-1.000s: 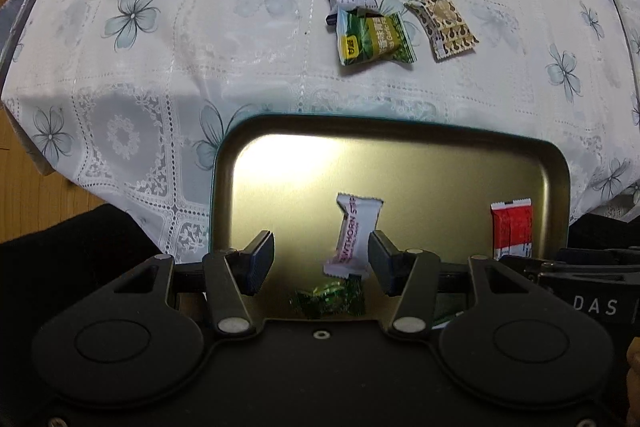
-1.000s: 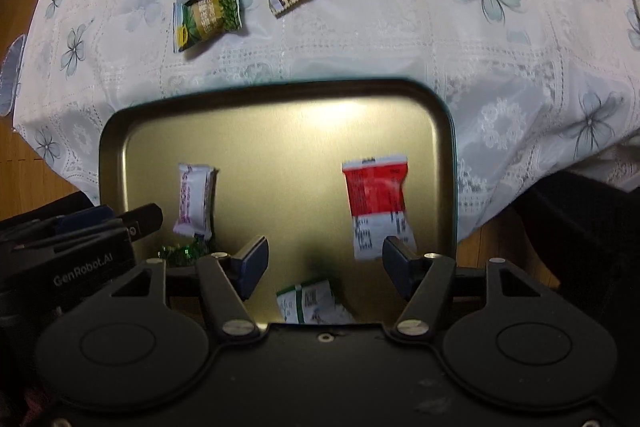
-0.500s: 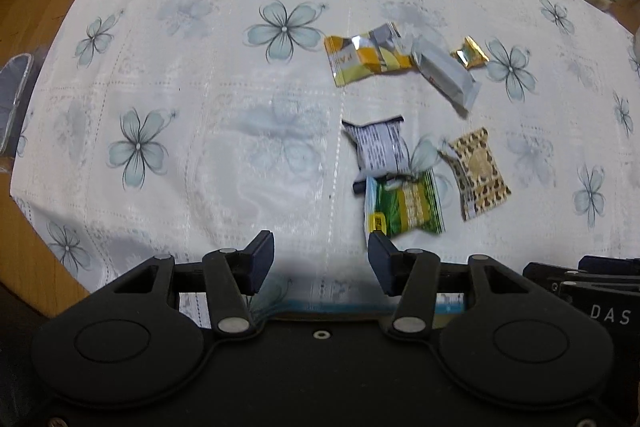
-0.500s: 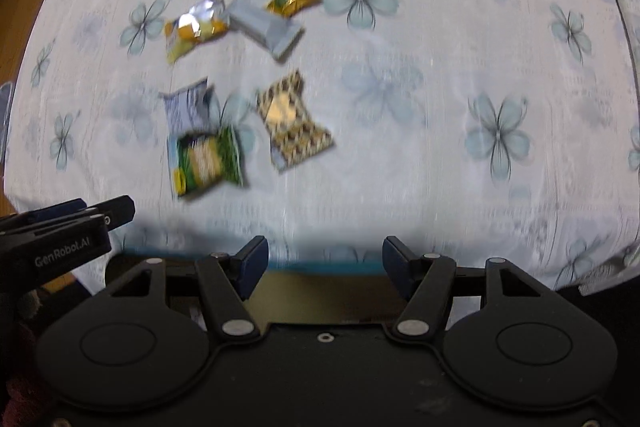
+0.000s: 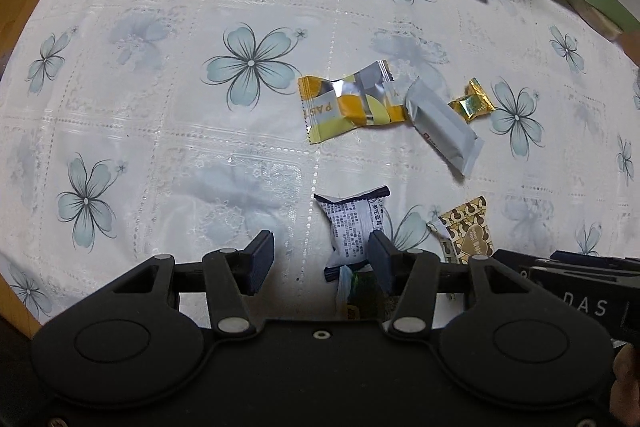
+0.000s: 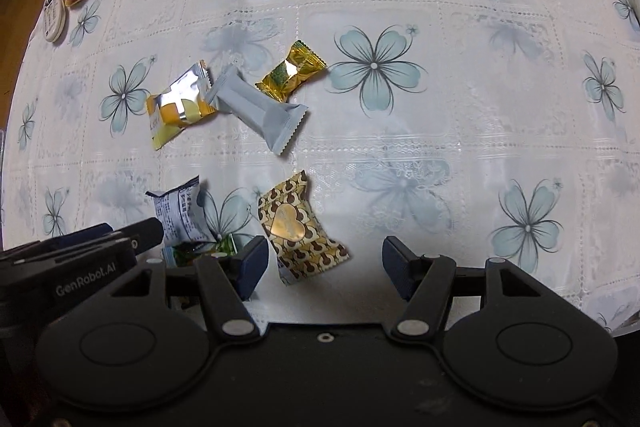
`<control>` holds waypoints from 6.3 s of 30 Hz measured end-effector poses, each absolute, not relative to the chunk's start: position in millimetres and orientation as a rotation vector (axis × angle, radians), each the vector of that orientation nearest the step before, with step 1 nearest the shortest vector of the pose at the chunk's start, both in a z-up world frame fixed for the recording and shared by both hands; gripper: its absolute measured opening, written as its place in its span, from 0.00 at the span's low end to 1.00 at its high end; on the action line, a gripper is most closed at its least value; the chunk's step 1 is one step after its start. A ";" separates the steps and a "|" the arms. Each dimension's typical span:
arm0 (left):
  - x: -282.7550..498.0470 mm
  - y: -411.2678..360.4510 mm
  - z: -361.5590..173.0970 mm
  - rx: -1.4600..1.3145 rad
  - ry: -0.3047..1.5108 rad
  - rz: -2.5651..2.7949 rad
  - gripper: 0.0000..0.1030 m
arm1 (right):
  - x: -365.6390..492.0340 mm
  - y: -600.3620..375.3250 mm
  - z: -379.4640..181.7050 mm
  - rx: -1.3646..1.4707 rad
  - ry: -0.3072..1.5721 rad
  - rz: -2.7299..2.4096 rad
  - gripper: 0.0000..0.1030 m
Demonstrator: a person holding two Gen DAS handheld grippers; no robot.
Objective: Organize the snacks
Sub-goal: 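Move both open tools back over the snacks on the tablecloth, then grasp the blue-white packet with left while right grasps gold-brown heart packet, then carry both packets over the gold tray and open both grippers, then withdraw both open tools from the tray toward the remaining snacks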
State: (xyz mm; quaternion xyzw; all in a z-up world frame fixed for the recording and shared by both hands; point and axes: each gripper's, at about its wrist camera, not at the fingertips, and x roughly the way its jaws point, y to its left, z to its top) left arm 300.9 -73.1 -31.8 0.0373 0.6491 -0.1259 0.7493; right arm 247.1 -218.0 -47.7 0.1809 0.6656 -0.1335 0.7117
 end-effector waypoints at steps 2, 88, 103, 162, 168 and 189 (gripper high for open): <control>304.2 -70.0 -32.4 0.058 1.426 -0.281 0.56 | 250.2 -215.5 -54.0 0.384 1.484 -0.299 0.64; 214.5 -36.0 -8.8 0.108 1.181 -0.251 0.39 | 223.7 -276.8 -47.4 0.403 1.366 -0.437 0.31; 149.5 -4.7 -12.5 0.055 1.238 -0.246 0.39 | 110.9 -242.3 -1.7 0.435 1.186 -0.369 0.31; 75.7 -2.0 9.0 0.039 1.227 -0.136 0.57 | -1.5 -109.8 26.3 0.384 1.276 -0.250 0.46; 75.2 -1.6 8.2 0.044 1.229 -0.138 0.57 | -0.9 -108.0 24.4 0.381 1.286 -0.259 0.49; 73.3 -6.0 1.0 0.086 1.255 -0.121 0.57 | -2.9 -128.1 1.9 0.421 1.364 -0.309 0.49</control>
